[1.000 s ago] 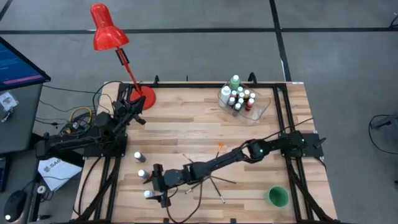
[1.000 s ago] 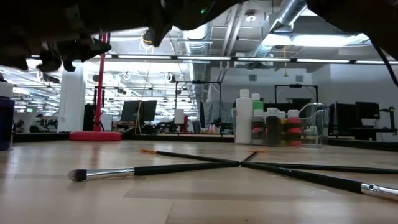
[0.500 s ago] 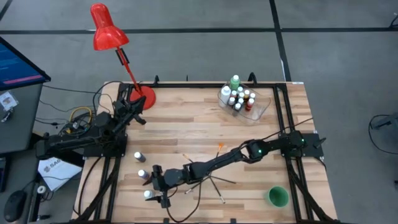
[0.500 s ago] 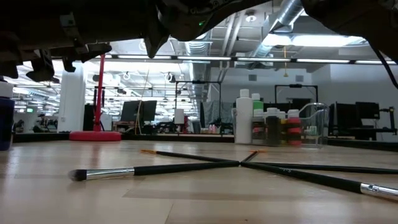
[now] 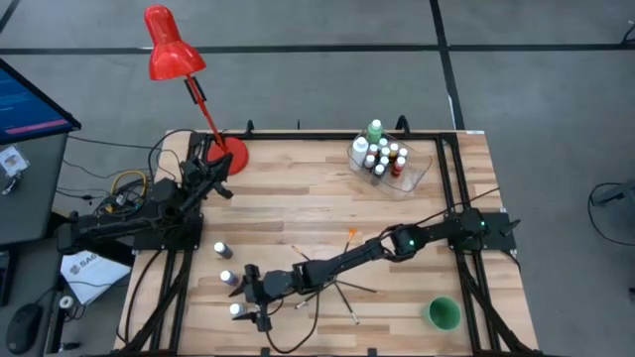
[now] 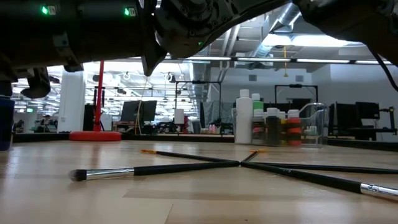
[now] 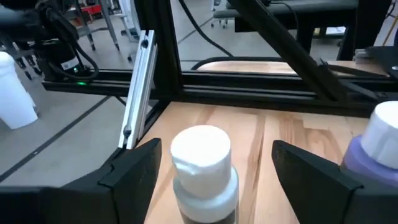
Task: Pick & Place Paint Supplies
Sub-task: Put the small white paint bottle into the transparent bin
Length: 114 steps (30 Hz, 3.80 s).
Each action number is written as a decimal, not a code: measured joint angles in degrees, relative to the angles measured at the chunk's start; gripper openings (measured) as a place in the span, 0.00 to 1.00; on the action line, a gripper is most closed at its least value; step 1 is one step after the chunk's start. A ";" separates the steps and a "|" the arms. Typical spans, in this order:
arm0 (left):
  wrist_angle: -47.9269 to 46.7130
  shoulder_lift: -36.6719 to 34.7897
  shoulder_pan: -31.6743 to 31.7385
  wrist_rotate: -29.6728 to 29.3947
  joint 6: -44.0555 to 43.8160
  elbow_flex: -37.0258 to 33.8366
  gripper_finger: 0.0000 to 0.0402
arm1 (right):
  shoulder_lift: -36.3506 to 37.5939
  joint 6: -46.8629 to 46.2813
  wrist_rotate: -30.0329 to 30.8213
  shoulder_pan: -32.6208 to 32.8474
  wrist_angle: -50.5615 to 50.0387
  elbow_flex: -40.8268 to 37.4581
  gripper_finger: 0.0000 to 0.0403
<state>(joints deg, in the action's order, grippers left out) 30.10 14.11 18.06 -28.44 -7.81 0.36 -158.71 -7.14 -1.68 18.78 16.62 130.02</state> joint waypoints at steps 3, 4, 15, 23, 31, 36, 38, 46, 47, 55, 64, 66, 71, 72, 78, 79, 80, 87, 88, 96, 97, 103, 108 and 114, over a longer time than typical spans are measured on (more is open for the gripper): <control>-0.01 0.00 0.00 0.00 -0.01 0.00 0.02 | 0.17 0.02 0.01 -0.02 -0.09 0.00 0.68; 0.00 0.00 0.00 0.00 -0.01 0.01 0.02 | 0.28 0.00 0.01 -0.02 -0.04 0.00 0.66; -0.01 0.00 0.00 0.01 -0.01 0.02 0.02 | 0.46 -0.40 -1.81 -0.04 -0.05 0.00 0.27; -0.01 0.00 0.00 0.01 -0.01 0.02 0.02 | 6.51 1.49 -2.96 1.17 -8.67 -0.09 0.27; -0.01 0.00 0.00 -0.01 -0.01 0.00 0.02 | 26.46 11.62 0.72 3.22 -32.16 0.04 0.27; -0.01 -0.02 0.00 -0.01 -0.01 0.00 0.02 | 40.23 17.85 13.18 3.57 -48.00 0.00 0.27; -0.01 0.00 -0.02 0.01 -0.01 0.02 0.02 | 45.97 18.05 16.52 2.91 -54.00 0.03 0.27; 0.01 -0.02 0.00 0.01 -0.01 0.00 0.02 | 64.70 6.94 34.90 -1.76 -81.55 -0.01 0.27; 0.01 0.00 0.00 -0.01 -0.01 0.02 0.02 | 66.39 5.27 37.82 -2.25 -84.40 -0.60 0.27; 0.37 -0.02 -0.01 0.00 -0.01 0.02 0.02 | 79.02 -9.00 45.41 -9.56 -89.45 -26.38 0.27; 0.65 -0.02 0.00 0.01 -0.01 0.00 0.02 | 94.69 -12.48 44.92 -17.83 -57.73 -69.65 0.27; 0.97 -0.02 0.00 0.01 -0.02 0.01 0.02 | 96.83 -13.78 45.01 -19.86 -51.70 -76.12 0.27; 1.39 -0.02 0.00 0.01 -0.17 0.02 0.02 | 100.53 -15.32 45.02 -24.39 -40.94 -86.60 0.27; 1.39 -0.02 0.00 0.00 -0.16 0.00 0.02 | 100.87 -15.49 45.03 -25.29 -39.37 -88.22 0.27; 1.49 -0.02 0.00 -0.01 0.05 0.02 0.02 | 101.07 -16.94 45.06 -30.88 -29.90 -96.26 0.27; 1.52 -0.02 0.00 -0.01 0.04 0.01 0.02 | 100.99 -16.96 45.06 -31.70 -28.76 -97.17 0.27; 1.56 -0.02 0.00 -0.01 0.04 0.02 0.02 | 100.94 -16.98 45.06 -32.41 -27.22 -98.09 0.27; 2.10 -0.02 0.00 -0.01 -0.14 0.00 0.02 | 100.95 -18.45 45.06 -34.66 -22.97 -101.42 0.27; 2.17 -0.02 0.00 -0.01 -0.14 0.02 0.02 | 100.95 -18.45 45.06 -34.66 -22.95 -101.71 0.27; 2.91 -0.01 0.00 -0.01 -0.13 0.00 0.02 | 100.93 -19.96 44.85 -34.62 -21.02 -103.89 0.29; 3.06 -0.01 0.00 -0.02 -0.07 0.01 0.02 | 100.93 -19.96 44.62 -34.62 -20.69 -103.97 0.28; 3.48 -0.02 0.00 -3.44 -0.10 0.00 0.02 | 100.56 -20.56 43.94 -34.54 -20.45 -103.98 0.29; 3.63 -0.02 0.00 -4.78 -0.14 0.02 0.02 | 98.11 -21.44 43.94 -33.91 -20.32 -104.00 0.29; 3.97 -0.02 0.00 -4.62 0.13 0.02 0.02 | 94.35 -21.46 44.22 -33.69 -17.69 -104.02 0.29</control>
<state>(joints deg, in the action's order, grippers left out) 34.07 14.09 18.06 -33.06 -7.68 0.38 -64.36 -28.60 42.54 -14.90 -1.07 26.00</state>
